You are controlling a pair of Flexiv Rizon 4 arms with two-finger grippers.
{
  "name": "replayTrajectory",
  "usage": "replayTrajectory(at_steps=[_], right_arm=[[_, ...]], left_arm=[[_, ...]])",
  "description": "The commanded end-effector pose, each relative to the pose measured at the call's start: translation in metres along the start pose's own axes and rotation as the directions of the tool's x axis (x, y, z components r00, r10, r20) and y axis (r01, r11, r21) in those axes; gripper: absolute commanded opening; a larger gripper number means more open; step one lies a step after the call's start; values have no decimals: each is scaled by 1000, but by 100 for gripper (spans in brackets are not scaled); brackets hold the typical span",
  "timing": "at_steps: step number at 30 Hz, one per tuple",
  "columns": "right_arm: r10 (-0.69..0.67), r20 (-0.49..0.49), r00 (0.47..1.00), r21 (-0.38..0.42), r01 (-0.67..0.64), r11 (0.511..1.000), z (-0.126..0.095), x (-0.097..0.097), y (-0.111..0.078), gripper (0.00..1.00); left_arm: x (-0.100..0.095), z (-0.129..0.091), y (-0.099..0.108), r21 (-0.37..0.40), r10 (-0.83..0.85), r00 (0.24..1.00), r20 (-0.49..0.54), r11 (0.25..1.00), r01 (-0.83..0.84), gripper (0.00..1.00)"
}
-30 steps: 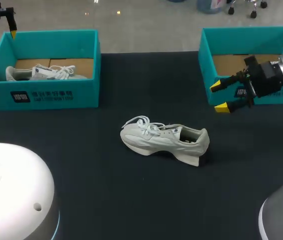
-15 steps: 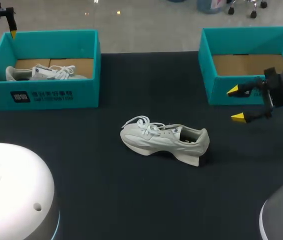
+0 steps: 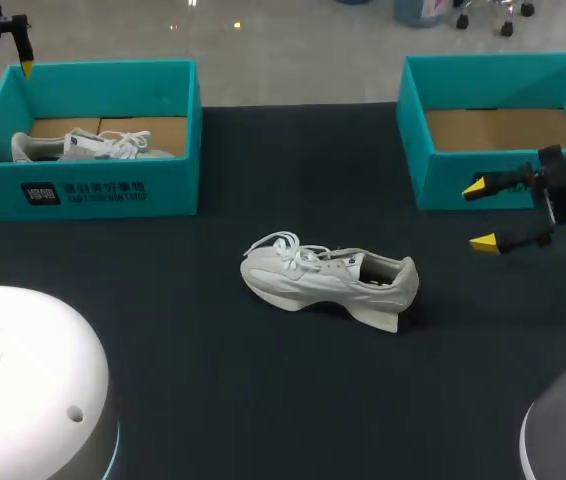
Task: Take the shoe out of the shoebox, open the shoe tongue, remove and reinsert the insole, then place the shoe into the shoebox
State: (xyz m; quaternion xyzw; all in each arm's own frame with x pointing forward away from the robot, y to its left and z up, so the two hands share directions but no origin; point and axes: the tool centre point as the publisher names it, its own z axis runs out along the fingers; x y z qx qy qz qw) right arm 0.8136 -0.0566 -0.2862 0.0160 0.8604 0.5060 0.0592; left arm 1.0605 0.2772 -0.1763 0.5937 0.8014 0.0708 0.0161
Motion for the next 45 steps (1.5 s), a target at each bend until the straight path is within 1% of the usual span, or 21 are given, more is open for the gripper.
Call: replayTrajectory(at_steps=[1,2,4,5,7,8,11,14,18,19,23,25,33,40,42,45], right_arm=[[0,-1,1000,3,0,1000,1,-1,0,100],[-5,11,1000,0,5,1000,1,-1,-2,100],[-53,12,999,-33,54,998,1,-1,-5,100],[-63,18,998,-28,64,998,0,-1,-7,100],[-96,11,995,-47,96,994,-2,-1,-10,100],[-111,25,993,-49,112,992,-3,-2,-13,100],[-145,29,989,-37,146,989,-7,-2,-20,100],[-176,29,984,2,176,984,-10,0,-29,100],[-206,23,978,25,206,978,-12,3,-40,100],[-199,14,980,34,198,980,-12,4,-44,100],[-172,-10,985,27,172,985,-12,7,-54,100],[-153,-39,987,45,154,987,-10,11,-58,100],[-114,-62,991,55,118,991,-4,23,-72,100],[-107,-64,992,42,110,993,-4,25,-76,100],[-127,-45,991,54,130,990,-5,24,-76,100],[-127,-45,991,54,130,990,-5,24,-76,100]], left_arm=[[0,0,-1,-2,0,1000,-2,1000,0,100],[0,0,-1,-2,0,1000,-2,1000,0,100],[0,0,-1,-2,0,1000,-2,1000,0,100],[0,0,-1,-2,0,1000,-2,1000,0,100],[0,0,-1,-2,0,1000,-2,1000,0,100],[0,0,-1,-2,0,1000,-2,1000,0,100],[0,0,-1,-2,0,1000,-2,1000,0,100],[0,0,-1,-2,0,1000,-2,1000,0,100],[0,0,-1,-2,0,1000,-2,1000,0,100],[0,0,-1,-2,0,1000,-2,1000,0,100],[0,0,-1,-2,0,1000,-2,1000,0,100],[0,0,-1,-2,0,1000,-2,1000,0,100],[0,0,-1,-2,0,1000,-2,1000,0,100],[0,0,-1,-2,0,1000,-2,1000,0,100],[0,0,-1,-2,0,1000,-2,1000,0,100],[0,0,-1,-2,0,1000,-2,1000,0,100]])
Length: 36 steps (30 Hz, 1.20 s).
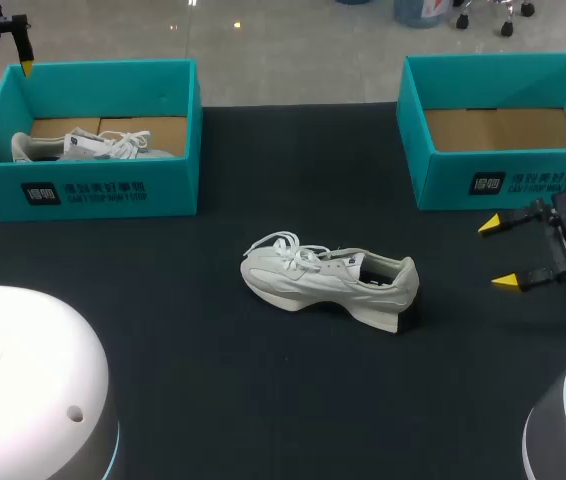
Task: Take the shoe out of the shoebox, open the shoe tongue, remove and reinsert the insole, then place the shoe into the shoebox
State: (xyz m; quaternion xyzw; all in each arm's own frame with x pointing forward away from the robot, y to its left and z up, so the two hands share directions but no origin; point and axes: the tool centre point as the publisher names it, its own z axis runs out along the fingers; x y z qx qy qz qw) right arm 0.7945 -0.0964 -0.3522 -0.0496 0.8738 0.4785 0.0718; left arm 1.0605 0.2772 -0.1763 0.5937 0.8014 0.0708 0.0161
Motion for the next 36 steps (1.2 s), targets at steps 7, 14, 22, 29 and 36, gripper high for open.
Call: replayTrajectory(at_steps=[7,14,22,29,36], right_arm=[[1,3,1000,4,-1,1000,0,2,1,100],[1,3,1000,4,-1,1000,0,2,1,100],[1,3,1000,4,-1,1000,0,2,1,100],[1,3,1000,4,-1,1000,0,2,1,100],[10,-4,1000,5,-10,1000,1,3,1,100]], left_arm=[[0,0,-1,-2,0,1000,-2,1000,0,100],[0,0,-1,-2,0,1000,-2,1000,0,100],[0,0,-1,-2,0,1000,-2,1000,0,100],[0,0,-1,-2,0,1000,-2,1000,0,100],[0,0,-1,-2,0,1000,-2,1000,0,100]])
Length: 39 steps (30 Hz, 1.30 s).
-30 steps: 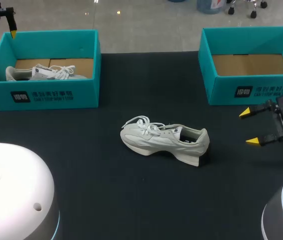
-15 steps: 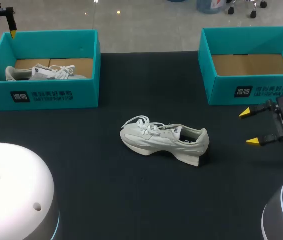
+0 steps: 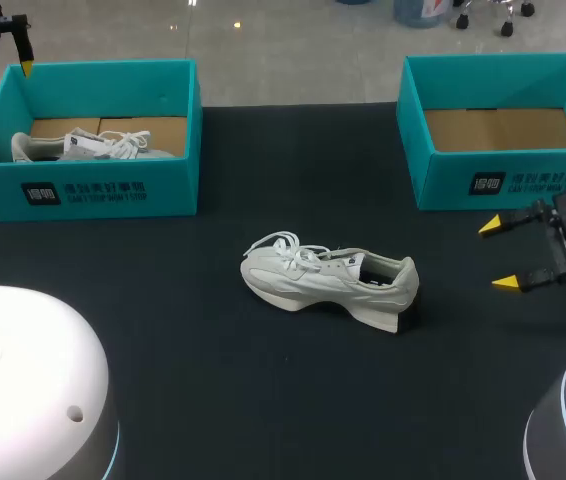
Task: Take the shoe out of the shoebox, open the shoe tongue, remove and reinsert the insole, then place the shoe into the shoebox
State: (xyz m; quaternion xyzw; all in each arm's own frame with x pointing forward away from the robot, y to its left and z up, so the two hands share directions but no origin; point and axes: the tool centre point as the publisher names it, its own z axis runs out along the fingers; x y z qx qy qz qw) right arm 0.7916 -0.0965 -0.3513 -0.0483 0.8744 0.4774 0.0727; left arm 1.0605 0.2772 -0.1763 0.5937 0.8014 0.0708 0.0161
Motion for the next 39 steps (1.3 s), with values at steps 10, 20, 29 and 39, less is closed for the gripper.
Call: replayTrajectory(at_steps=[10,20,29,39], right_arm=[[90,55,994,39,-93,995,13,15,0,100],[180,147,973,23,-185,982,31,38,5,100],[207,219,953,33,-219,975,48,37,8,100],[214,248,945,29,-228,973,73,36,15,100]], left_arm=[[0,0,-1,-2,0,1000,-2,1000,0,100],[0,0,-1,-2,0,1000,-2,1000,0,100],[0,0,-1,-2,0,1000,-2,1000,0,100],[0,0,-1,-2,0,1000,-2,1000,0,100]])
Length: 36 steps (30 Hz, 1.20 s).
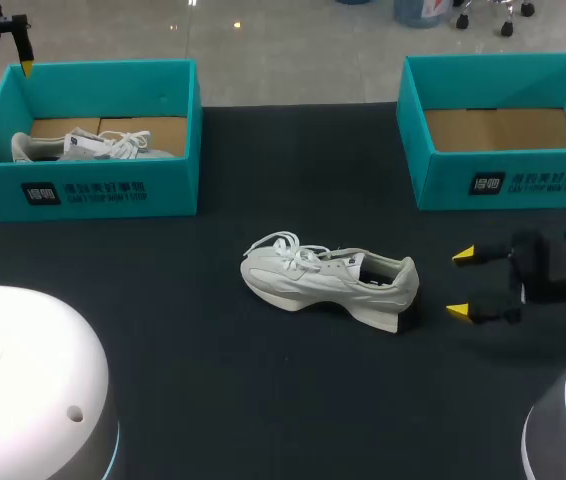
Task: Take the shoe out of the shoebox, open the shoe tongue, remove and reinsert the insole, then place the shoe into the shoebox
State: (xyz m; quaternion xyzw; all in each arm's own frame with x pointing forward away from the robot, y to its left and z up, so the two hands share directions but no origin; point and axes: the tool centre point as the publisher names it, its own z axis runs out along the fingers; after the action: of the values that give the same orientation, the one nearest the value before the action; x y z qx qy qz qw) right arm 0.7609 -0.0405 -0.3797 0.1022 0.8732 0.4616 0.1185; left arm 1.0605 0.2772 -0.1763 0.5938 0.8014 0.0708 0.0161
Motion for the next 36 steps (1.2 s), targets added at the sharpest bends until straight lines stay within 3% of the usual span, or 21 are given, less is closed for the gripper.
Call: replayTrajectory(at_steps=[1,11,26,36], right_arm=[[11,22,1000,3,-11,1000,14,8,5,100],[93,57,994,3,-93,996,25,26,5,100],[127,147,981,-50,-121,991,54,20,15,100],[116,117,986,-45,-111,993,74,19,16,100]], left_arm=[[0,0,-1,-2,0,1000,-2,1000,0,100],[0,0,-1,-2,0,1000,-2,1000,0,100],[0,0,-1,-2,0,1000,-2,1000,0,100],[0,0,-1,-2,0,1000,-2,1000,0,100]])
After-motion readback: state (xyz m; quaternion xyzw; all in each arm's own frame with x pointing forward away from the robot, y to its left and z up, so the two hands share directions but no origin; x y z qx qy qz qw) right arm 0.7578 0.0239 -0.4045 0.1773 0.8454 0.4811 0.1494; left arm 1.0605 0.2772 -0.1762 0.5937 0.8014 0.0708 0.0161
